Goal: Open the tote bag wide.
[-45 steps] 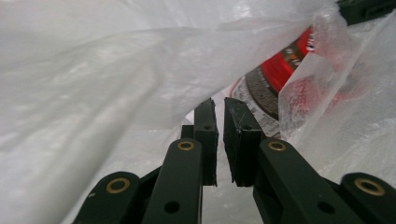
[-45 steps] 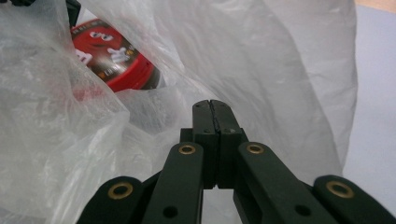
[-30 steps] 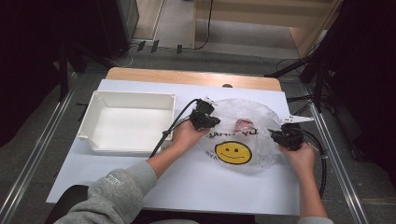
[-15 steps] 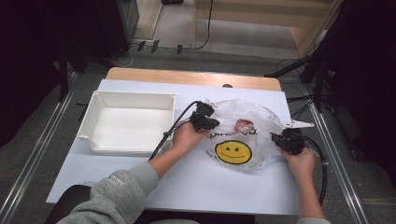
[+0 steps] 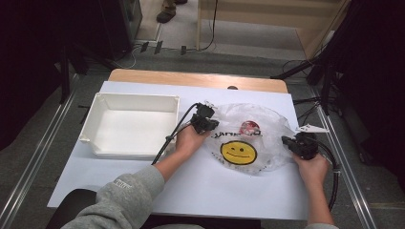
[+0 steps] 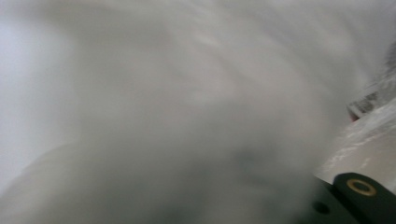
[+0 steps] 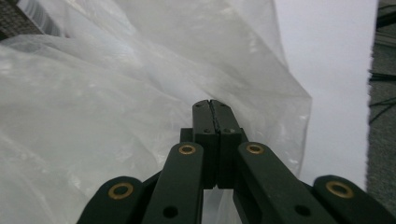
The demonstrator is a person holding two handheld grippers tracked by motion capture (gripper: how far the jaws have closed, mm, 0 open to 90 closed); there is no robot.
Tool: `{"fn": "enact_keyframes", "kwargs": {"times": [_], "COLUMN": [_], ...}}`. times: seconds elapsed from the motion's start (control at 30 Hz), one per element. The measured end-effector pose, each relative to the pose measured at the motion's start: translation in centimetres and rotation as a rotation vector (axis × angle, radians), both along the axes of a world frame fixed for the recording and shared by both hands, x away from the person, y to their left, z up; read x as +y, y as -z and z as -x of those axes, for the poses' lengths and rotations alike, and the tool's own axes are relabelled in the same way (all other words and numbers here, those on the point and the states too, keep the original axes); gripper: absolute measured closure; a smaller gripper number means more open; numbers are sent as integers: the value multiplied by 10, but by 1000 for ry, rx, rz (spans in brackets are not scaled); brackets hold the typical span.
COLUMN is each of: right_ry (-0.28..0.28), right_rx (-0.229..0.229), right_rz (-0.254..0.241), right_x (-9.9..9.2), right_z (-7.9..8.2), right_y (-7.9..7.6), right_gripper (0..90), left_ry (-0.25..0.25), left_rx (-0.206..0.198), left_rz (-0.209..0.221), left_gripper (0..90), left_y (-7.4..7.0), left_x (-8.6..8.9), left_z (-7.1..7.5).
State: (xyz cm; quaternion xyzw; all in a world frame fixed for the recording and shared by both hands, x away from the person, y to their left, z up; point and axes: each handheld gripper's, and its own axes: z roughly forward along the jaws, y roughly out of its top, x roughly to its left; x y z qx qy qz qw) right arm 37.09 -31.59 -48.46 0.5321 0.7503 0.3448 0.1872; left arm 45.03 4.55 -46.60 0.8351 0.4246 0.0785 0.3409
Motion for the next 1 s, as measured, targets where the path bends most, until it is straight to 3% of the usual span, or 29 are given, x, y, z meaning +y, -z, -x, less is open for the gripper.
{"fn": "enact_keyframes", "kwargs": {"times": [0.43, 0.53, 0.77, 1.0], "right_ry": [68, 69, 96, 107], "right_rx": [6, -19, -5, 4], "right_rz": [-10, -28, -25, -32], "right_x": [-20, -25, -28, -36], "right_z": [17, 21, 21, 22], "right_y": [1, 4, 3, 3], "right_gripper": [900, 900, 900, 900], "left_ry": [-30, -32, -78, -94], "left_rx": [-8, -10, 4, -18], "left_rz": [4, -2, 8, -16], "left_gripper": [894, 900, 900, 900], "left_y": [1, 1, 1, 0], "left_x": [2, 1, 4, 3], "left_z": [3, 3, -1, -1]}}
